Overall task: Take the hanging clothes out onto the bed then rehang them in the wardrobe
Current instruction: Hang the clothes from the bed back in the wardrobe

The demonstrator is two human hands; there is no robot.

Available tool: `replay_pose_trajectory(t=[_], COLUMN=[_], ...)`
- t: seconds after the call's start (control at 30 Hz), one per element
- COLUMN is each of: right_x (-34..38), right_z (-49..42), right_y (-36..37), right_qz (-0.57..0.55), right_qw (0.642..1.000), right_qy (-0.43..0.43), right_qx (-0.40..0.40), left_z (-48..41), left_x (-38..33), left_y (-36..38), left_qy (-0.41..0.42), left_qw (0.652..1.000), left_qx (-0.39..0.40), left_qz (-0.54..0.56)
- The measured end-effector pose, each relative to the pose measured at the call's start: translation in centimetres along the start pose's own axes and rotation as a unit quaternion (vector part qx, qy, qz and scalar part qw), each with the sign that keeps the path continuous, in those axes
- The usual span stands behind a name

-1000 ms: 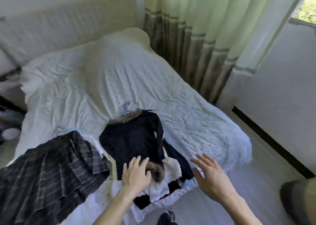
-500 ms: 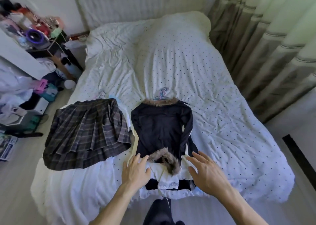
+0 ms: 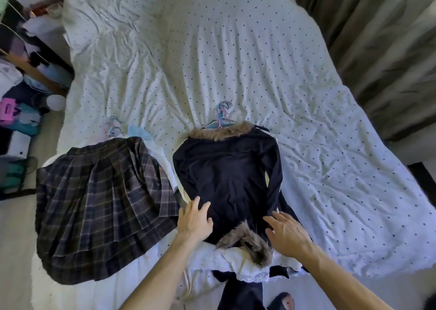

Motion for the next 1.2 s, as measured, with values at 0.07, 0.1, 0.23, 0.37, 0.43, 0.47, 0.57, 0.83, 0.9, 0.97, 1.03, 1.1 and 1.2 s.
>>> replay_pose_trajectory(t=[0.07,0.1,0.23,0.37,0.43,0.47,0.57,0.83,0.9,0.97,1.03,1.1,1.2], right_x=[0.0,0.0,0.7,1.3,1.1,0.9,-0.1,-0.6,0.3,1.8,3.5,5.5,6.5], right_z=[-3.1,-4.6,-9.8,-13.6,-15.2,-15.8,-16.9,-16.1,-15.1,-14.0,-12.8,-11.6,-9.0], right_y=[-0.1,-0.3,-1.6,-2.6,-2.7,-2.5,-1.9,-3.3,-4.7,-6.1,-7.7,-8.9,-9.5], right_qz=[-0.018,-0.023,-0.024,-0.018,-0.021,-0.027,-0.048,-0.158,-0.252,-0.363,-0.467,-0.553,-0.577], right_qw=[0.999,0.999,0.997,0.998,0.997,0.996,0.994,0.981,0.962,0.927,0.881,0.831,0.811], right_qy=[0.029,0.039,0.06,0.064,0.071,0.076,0.09,0.095,0.096,0.089,0.073,0.052,0.049], right_qx=[0.024,0.03,0.036,0.011,0.013,0.022,0.048,0.065,0.05,0.026,-0.006,-0.029,-0.083], left_z=[-4.4,-6.8,-15.8,-23.0,-26.1,-27.3,-29.1,-27.3,-24.6,-20.7,-16.3,-12.1,-6.2], left_x=[1.3,2.1,4.7,6.9,7.7,8.0,8.5,8.2,7.4,6.2,4.3,1.8,-3.0], left_y=[-2.4,-3.9,-9.8,-13.9,-14.4,-14.3,-14.4,-15.0,-15.2,-15.4,-14.9,-13.3,-10.2], left_qy=[0.0,-0.002,-0.013,-0.029,-0.032,-0.036,-0.056,-0.039,-0.005,0.024,0.046,0.084,0.157], left_qw=[1.0,1.0,1.0,0.999,0.999,0.998,0.995,0.994,0.99,0.979,0.967,0.959,0.95], left_qx=[0.004,0.003,-0.021,-0.043,-0.021,-0.008,-0.031,-0.007,-0.024,-0.038,-0.024,0.01,0.052], left_qz=[-0.012,-0.015,-0.009,0.016,0.032,0.046,0.083,0.1,0.14,0.198,0.25,0.271,0.266])
Point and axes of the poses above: each hand's wrist, its own z-axis away from the middle knuckle, its own y-axis out of the palm, x = y × z, the point moved 9 cm from there along -z, towards the middle knuckle, and after that the axes turned 11 degrees about x, right-handed, at the moved point
